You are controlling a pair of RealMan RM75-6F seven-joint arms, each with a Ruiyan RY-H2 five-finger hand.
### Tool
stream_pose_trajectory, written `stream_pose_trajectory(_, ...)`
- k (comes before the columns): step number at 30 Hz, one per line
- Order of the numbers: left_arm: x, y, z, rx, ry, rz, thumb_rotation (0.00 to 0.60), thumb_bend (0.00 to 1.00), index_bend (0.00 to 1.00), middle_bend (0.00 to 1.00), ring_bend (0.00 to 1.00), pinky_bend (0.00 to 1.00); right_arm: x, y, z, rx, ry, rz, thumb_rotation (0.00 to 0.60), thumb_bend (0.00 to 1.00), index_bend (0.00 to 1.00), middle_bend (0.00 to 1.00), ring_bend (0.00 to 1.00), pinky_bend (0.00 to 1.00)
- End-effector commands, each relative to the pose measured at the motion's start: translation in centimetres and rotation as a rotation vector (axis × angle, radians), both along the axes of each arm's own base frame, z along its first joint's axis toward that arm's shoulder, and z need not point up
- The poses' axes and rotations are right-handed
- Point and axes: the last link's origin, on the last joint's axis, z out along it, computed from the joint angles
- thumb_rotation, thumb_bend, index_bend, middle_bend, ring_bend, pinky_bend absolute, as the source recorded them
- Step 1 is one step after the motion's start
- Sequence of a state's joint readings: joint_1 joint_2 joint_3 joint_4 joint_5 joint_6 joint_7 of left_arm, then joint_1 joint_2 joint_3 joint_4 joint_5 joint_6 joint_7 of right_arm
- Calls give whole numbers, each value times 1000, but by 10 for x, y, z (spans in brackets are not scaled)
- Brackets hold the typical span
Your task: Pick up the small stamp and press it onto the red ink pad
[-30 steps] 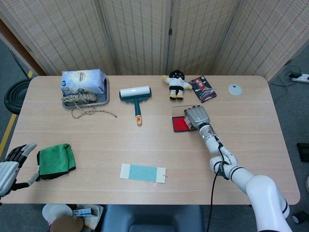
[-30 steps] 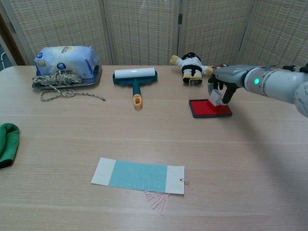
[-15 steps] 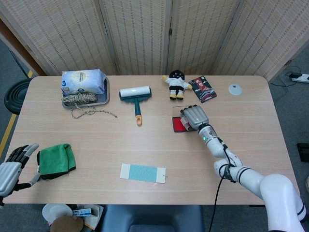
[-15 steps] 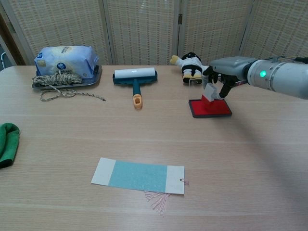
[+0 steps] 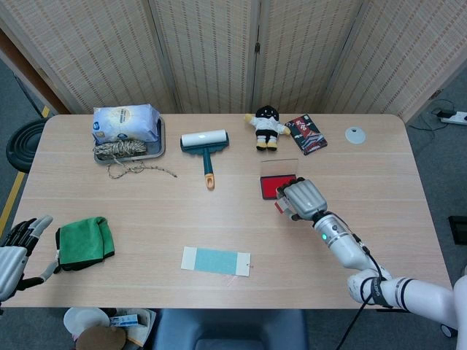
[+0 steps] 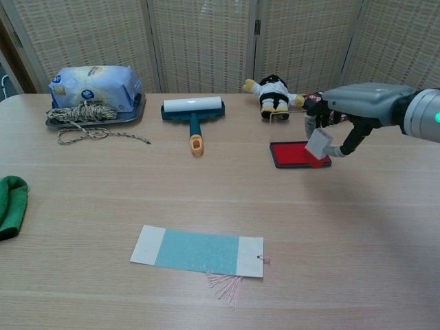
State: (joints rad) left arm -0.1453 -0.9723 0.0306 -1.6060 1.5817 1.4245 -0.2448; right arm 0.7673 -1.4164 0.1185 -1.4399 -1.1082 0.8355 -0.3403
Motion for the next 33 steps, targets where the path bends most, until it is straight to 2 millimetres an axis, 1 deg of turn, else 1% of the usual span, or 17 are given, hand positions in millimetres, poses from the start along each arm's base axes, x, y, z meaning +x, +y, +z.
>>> stream_pose_trajectory(1, 1, -3, 0, 3, 4, -4, 600, 340, 0, 0, 0, 15, -14, 13, 3, -6, 36, -9, 600, 324, 607, 382, 276, 275)
stream_pose_trajectory(6, 2, -11, 2, 4, 6, -13, 600, 340, 0, 0, 0, 14, -32, 27, -2, 4, 30, -55, 600, 325, 607, 371, 276, 275)
stream_pose_trajectory(11, 4, -19, 5, 19, 7, -35, 600, 340, 0, 0, 0, 15, -43, 34, -11, 19, 5, -96, 600, 325, 607, 316, 278, 266)
stream_pose_trajectory(17, 4, -23, 8, 29, 2, -35, 600, 340, 0, 0, 0, 15, -45, 33, -20, 29, -6, -102, 600, 324, 607, 286, 263, 255)
stream_pose_trajectory(24, 3, -23, 9, 32, -3, -37, 600, 340, 0, 0, 0, 15, -47, 29, -28, 46, 9, -111, 600, 324, 607, 277, 260, 254)
stream_pose_trajectory(26, 4, -23, 10, 34, -5, -39, 600, 340, 0, 0, 0, 15, -48, 29, -30, 54, 19, -115, 600, 324, 607, 272, 255, 248)
stream_pose_trajectory(28, 4, -23, 10, 32, -10, -41, 600, 340, 0, 0, 0, 15, -50, 29, -30, 71, 36, -123, 600, 316, 605, 246, 232, 225)
stream_pose_trajectory(31, 3, -23, 11, 34, -13, -41, 600, 340, 0, 0, 0, 15, -50, 29, -30, 80, 44, -130, 600, 303, 565, 212, 205, 212)
stream_pose_trajectory(33, 3, -23, 11, 36, -15, -39, 600, 340, 0, 0, 0, 15, -49, 29, -30, 80, 44, -131, 600, 301, 545, 207, 202, 211)
